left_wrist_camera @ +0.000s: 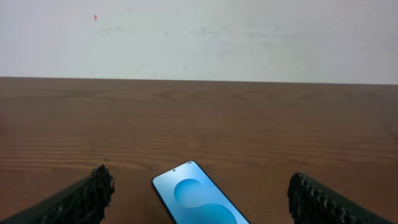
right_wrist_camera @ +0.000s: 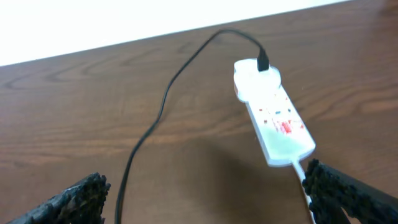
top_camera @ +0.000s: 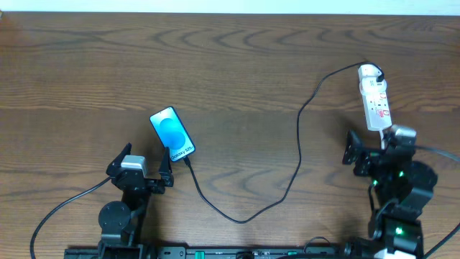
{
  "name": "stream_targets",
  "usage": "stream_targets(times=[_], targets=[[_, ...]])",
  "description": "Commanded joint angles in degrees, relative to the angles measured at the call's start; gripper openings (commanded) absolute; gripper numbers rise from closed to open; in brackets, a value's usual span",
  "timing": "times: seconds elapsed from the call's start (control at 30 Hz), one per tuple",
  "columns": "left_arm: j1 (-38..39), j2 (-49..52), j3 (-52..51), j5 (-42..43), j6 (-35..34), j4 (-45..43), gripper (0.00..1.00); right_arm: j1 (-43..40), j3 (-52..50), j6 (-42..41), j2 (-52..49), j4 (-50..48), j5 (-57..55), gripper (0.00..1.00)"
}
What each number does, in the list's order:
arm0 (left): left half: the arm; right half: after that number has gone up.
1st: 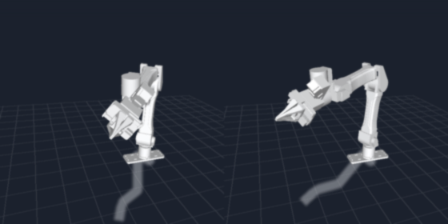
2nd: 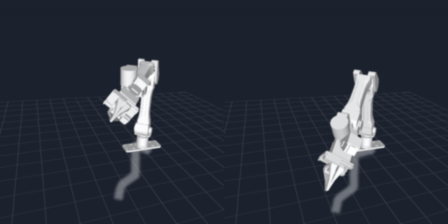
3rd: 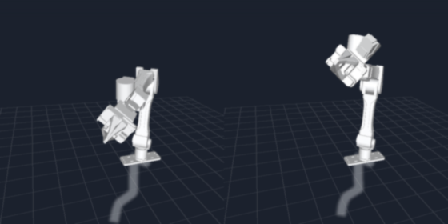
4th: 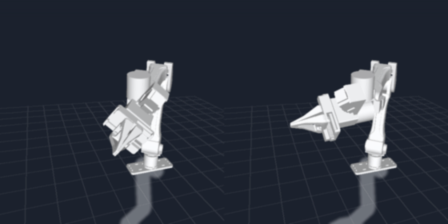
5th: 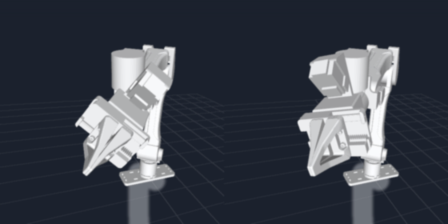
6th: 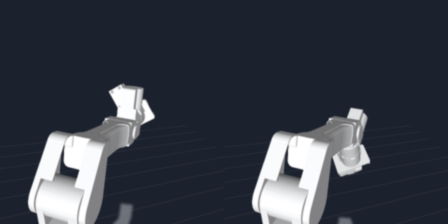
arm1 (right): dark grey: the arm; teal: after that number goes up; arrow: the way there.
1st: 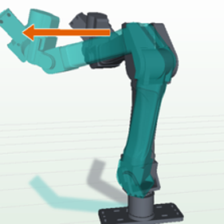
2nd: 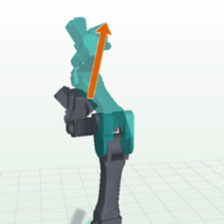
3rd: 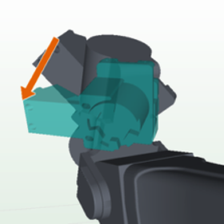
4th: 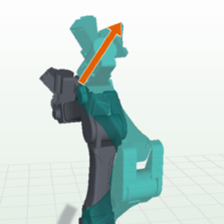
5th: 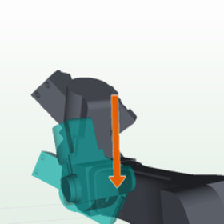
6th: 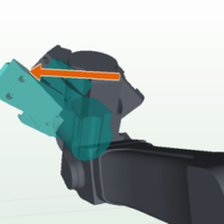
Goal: Plug charger to phone and switch on socket
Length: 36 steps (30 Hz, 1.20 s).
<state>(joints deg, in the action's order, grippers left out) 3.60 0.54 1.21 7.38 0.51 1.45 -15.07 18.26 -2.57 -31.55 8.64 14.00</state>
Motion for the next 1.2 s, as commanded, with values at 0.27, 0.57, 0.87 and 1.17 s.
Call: stream_targets(times=[0.27,0.57,0.87,1.17], targets=[[0.1,-0.3,-1.0,1.1,1.0,2.0,0.91,4.4,-14.2,-0.4,21.6,-1.9,-5.7,0.99],[0.1,-0.3,-1.0,1.1,1.0,2.0,0.91,6.8,-16.8,-0.4,31.3,-2.1,-13.9,0.99],[0.1,-0.3,-1.0,1.1,1.0,2.0,0.91,7.3,-16.9,3.8,31.3,-2.3,-16.0,0.99],[0.1,-0.3,-1.0,1.1,1.0,1.9,0.92,7.4,-17.0,5.2,31.3,-2.5,-16.0,0.99]])
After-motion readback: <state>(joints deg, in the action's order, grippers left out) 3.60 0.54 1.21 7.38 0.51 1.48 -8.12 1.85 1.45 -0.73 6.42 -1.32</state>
